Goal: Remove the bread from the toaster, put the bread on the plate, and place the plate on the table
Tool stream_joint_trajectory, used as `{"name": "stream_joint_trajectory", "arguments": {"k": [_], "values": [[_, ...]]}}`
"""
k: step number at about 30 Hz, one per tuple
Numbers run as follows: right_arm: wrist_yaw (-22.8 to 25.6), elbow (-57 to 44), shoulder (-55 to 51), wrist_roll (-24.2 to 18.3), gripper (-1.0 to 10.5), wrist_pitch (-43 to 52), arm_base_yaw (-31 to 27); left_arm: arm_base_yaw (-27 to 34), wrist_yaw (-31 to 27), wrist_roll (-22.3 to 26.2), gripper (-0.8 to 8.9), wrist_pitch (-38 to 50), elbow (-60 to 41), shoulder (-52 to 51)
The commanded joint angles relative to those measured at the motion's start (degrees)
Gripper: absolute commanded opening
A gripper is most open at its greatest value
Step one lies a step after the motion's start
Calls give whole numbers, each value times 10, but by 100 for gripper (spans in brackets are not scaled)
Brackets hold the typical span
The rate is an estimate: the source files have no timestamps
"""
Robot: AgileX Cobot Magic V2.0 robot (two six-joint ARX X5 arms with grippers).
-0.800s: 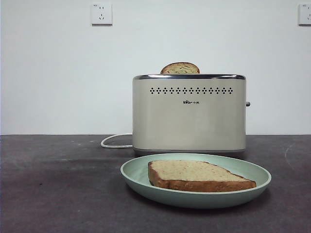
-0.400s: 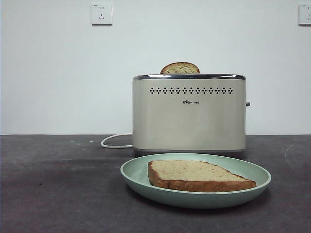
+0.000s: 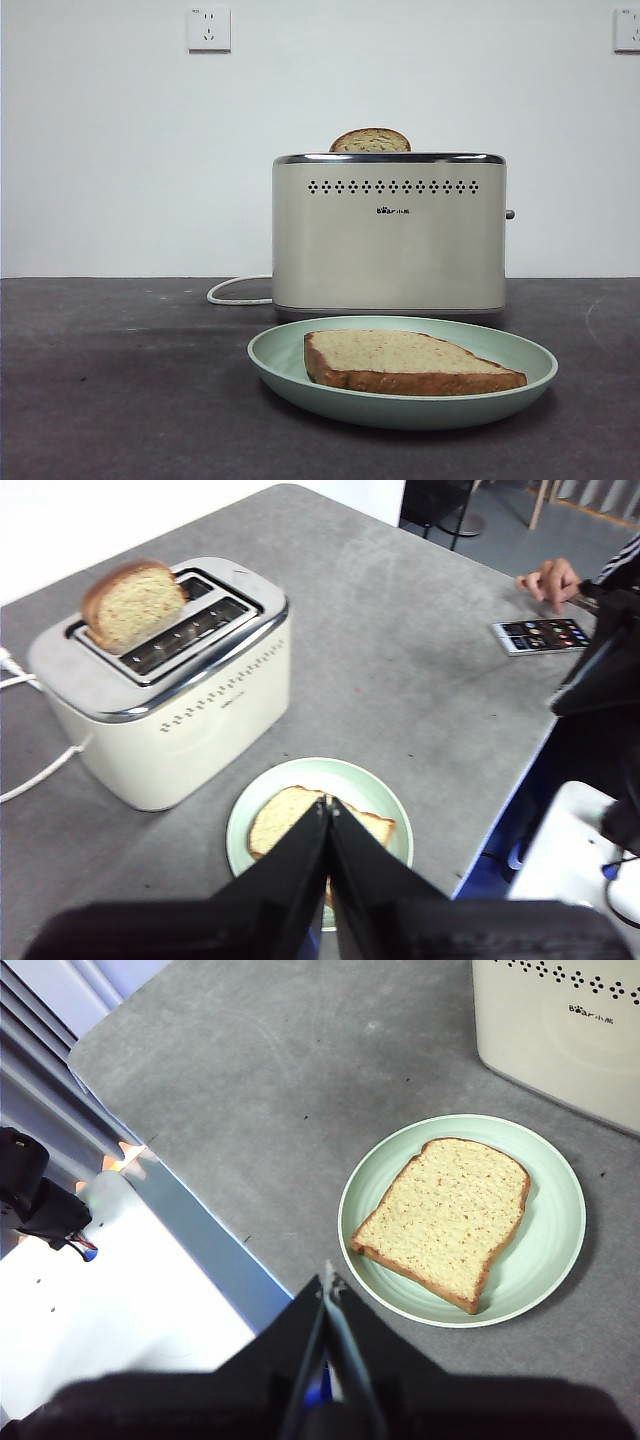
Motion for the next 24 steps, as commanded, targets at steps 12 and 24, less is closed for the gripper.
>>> {"name": "stream_joint_trajectory", "arguments": {"k": [12,24], "values": [[2,1,-1,-3,1,3,1,144,-14,83,-4,336,-137,-53],[2,1,-1,-3,1,3,1,327,-82,108,-4,500,-489,-290]]}}
